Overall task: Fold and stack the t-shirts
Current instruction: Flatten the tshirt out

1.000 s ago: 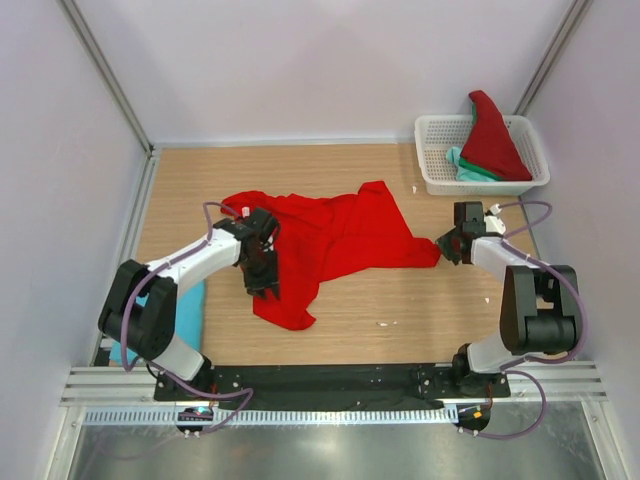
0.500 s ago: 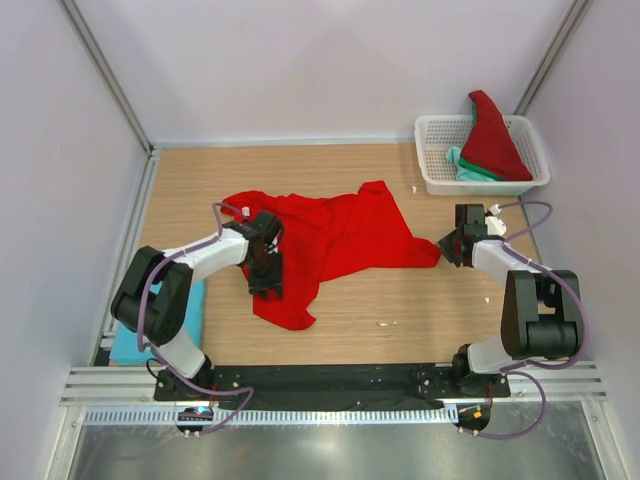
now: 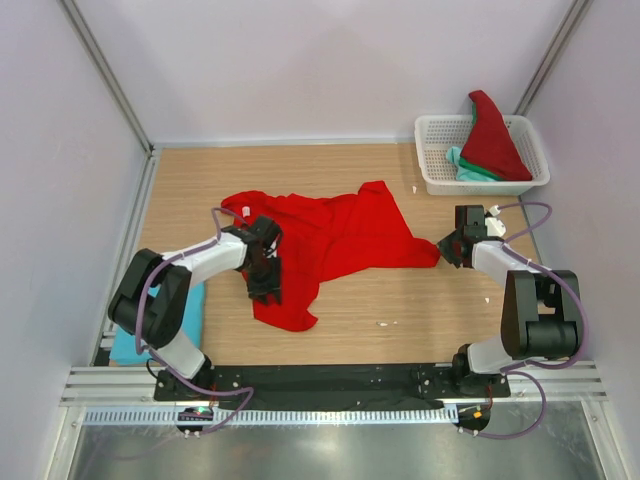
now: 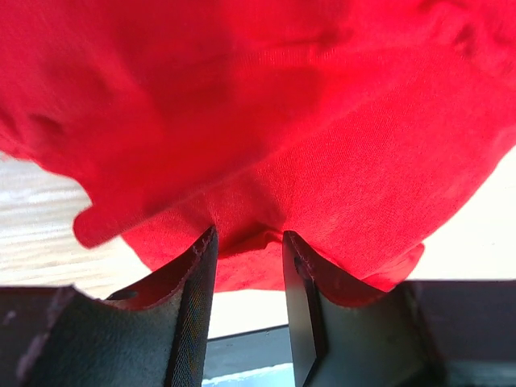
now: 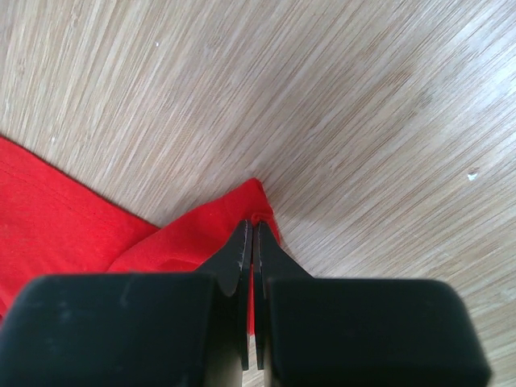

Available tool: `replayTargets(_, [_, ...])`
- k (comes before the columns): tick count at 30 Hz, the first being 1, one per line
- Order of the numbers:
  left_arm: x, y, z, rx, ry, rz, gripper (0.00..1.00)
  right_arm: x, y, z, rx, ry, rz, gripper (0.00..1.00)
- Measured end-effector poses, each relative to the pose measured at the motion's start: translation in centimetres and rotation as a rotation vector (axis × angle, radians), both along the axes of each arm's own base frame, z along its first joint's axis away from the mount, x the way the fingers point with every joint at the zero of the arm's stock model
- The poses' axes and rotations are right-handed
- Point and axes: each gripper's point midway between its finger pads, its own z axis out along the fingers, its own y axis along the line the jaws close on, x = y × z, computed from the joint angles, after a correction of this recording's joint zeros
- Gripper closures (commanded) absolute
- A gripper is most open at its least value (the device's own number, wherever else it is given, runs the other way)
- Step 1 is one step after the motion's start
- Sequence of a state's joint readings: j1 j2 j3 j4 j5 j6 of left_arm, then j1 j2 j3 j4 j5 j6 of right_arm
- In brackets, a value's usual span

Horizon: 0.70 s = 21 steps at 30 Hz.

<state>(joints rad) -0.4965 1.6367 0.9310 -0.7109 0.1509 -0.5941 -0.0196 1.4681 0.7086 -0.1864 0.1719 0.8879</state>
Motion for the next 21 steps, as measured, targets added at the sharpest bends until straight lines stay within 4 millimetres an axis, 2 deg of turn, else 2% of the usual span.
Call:
replayTargets(9, [-0.3, 0.1, 0.5, -0.005, -0.010, -0.003, 0.62, 0.2, 0.1, 0.0, 0.007, -0.011, 0.004, 0.99])
replayTargets(15, [-1.2, 0.1, 0.1, 0.003, 0.005, -0.019, 0.62, -0.1, 0.3, -0.3, 0.016, -0.005, 0.010, 0.99])
replayTargets(18, [-1.3, 0.0, -0.1, 0.005, 0.008, -0.024, 0.66, -0.1, 0.4, -0.4, 0.018, -0.004, 0.012, 0.99])
replayTargets(21, [-1.3, -0.1, -0.2, 0.003, 0.006, -0.023, 0.83, -0.1, 0.4, -0.4, 0.021, -0.005, 0.013, 0.99])
